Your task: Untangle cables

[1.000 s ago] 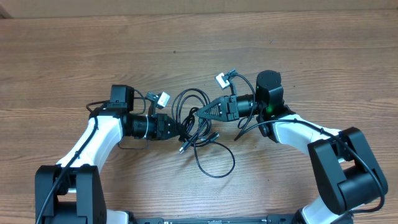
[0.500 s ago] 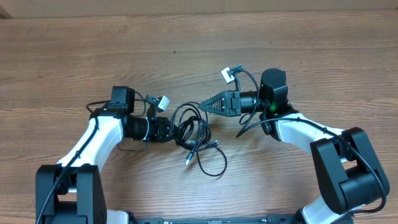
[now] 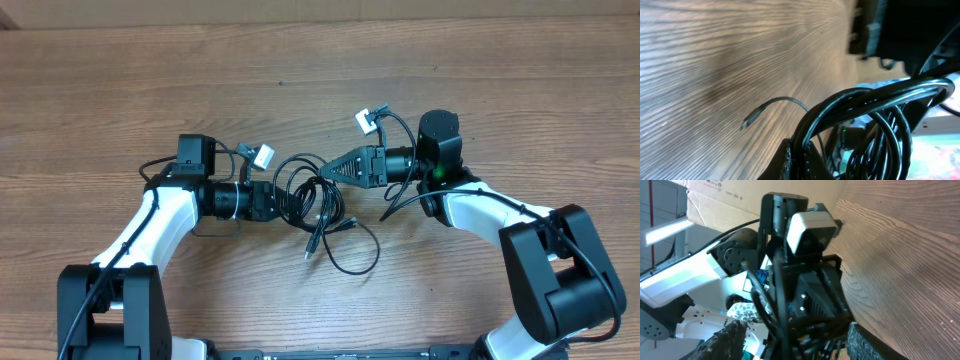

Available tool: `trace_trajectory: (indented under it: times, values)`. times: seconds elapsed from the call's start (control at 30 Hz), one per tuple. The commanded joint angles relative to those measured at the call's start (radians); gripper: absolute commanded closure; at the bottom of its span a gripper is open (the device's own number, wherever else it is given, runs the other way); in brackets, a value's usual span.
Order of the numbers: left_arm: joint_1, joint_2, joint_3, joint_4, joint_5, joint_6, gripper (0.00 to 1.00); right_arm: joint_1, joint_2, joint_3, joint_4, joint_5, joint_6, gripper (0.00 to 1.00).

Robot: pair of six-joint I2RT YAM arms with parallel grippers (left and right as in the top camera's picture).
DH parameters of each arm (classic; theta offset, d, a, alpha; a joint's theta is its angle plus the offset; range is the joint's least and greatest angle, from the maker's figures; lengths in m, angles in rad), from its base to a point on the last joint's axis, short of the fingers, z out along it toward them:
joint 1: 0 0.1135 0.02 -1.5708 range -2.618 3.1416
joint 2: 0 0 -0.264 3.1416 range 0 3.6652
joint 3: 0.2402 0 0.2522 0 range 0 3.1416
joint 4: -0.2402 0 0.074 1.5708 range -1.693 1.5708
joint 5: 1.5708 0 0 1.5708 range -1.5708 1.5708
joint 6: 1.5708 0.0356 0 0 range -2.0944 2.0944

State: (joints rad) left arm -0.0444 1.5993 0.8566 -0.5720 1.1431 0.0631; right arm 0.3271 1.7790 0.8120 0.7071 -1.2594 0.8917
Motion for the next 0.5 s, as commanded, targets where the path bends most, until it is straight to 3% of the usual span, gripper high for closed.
trace_trajectory:
  times: [0.0, 0.23, 0.47]
  values:
    - [-0.002, -0.001, -0.003, 0.004, 0.097, 0.02, 0.96, -0.001, -0.016, 0.013, -0.011, 0.002, -0.04, 0.37]
    - [-0.002, -0.001, -0.003, 0.004, 0.084, 0.02, 0.96, 0.0, -0.016, 0.013, -0.025, 0.002, -0.055, 0.47]
    - [-0.016, -0.001, -0.003, 0.001, 0.019, -0.003, 0.96, 0.005, -0.016, 0.013, -0.024, 0.005, -0.055, 0.49]
